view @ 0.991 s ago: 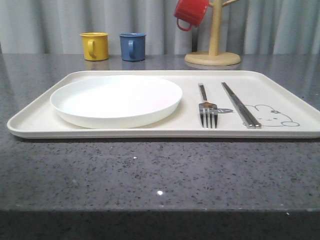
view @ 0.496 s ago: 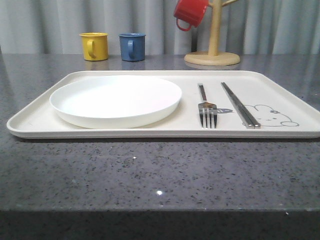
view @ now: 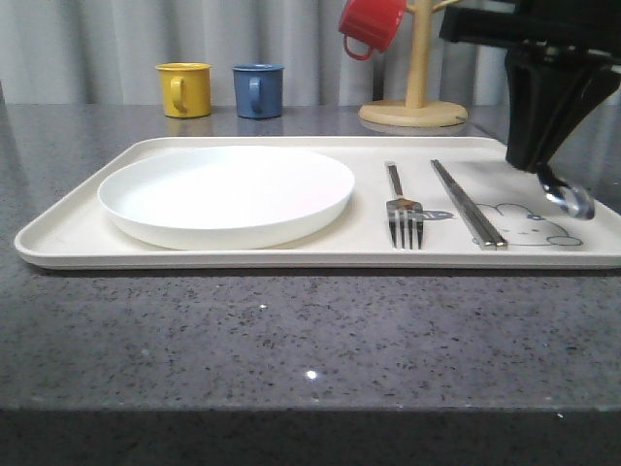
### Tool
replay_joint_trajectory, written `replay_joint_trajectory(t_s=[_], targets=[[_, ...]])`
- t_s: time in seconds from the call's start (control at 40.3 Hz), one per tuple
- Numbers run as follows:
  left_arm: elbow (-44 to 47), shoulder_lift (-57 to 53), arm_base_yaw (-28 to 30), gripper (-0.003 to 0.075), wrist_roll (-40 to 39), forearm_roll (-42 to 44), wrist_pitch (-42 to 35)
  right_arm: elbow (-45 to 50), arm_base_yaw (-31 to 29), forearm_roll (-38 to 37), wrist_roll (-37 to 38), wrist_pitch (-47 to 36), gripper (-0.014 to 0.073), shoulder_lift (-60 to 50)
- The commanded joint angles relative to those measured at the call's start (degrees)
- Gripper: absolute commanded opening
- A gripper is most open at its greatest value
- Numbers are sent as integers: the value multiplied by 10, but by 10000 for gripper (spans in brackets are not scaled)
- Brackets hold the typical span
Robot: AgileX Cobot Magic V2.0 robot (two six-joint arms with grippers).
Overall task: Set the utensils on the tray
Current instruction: 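Place the spoon on the tray beside the chopsticks and release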
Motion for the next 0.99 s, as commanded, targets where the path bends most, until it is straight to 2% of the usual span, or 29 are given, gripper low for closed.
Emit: replay_joint_trajectory(t_s=[0.0, 0.223, 0.372, 0.446, 0.57, 0.669, 0.818, 0.967], targets=[[-14, 0, -5, 260, -3, -5, -49, -18, -1, -1, 13, -18, 15, -4], [-14, 0, -5, 260, -3, -5, -49, -18, -1, -39, 70, -20, 17, 19], [-14, 0, -5, 260, -3, -5, -49, -18, -1, -45, 72, -20, 24, 19], [-14, 0, -5, 260, -3, -5, -49, -18, -1, -48, 72, -21, 65, 19], [-14, 0, -5, 260, -3, -5, -49, -18, -1, -51, 72, -25, 211, 18], [-14, 0, -5, 260, -3, -5, -49, -18, -1, -51, 72, -33, 279, 13], [-14, 0, -5, 260, -3, -5, -49, -19, -1, -51, 68, -36, 284, -22], [-14, 0, -5, 260, -3, -5, -49, -18, -1, -51, 8, -28, 284, -88]])
